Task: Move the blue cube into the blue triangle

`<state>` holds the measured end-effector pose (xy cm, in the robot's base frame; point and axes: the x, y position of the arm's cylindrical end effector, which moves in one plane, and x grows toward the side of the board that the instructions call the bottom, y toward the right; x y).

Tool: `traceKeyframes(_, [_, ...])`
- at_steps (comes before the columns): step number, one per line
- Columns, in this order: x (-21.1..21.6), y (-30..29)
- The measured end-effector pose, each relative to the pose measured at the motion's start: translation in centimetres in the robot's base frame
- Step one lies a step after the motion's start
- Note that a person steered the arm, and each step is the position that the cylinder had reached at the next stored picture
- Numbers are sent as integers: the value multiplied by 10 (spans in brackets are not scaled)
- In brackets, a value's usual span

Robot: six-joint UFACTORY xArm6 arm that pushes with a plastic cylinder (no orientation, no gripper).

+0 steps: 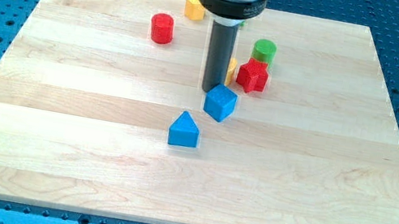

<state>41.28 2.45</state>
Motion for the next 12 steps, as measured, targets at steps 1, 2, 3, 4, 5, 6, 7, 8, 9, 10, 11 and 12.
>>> traceKeyframes(1, [41, 19])
traceKeyframes(2, [75, 45])
traceKeyframes(3, [98, 77])
traceKeyframes(4, [102, 44])
traceKeyframes(5, [93, 11])
traceKeyframes(6, [71, 65])
traceKeyframes(7, [46, 116])
traceKeyframes(8, [-3, 122])
traceKeyframes(9, [-28, 59])
traceKeyframes(10, [-38, 47])
traceKeyframes(11, [-60, 31])
traceKeyframes(12, [-86, -63])
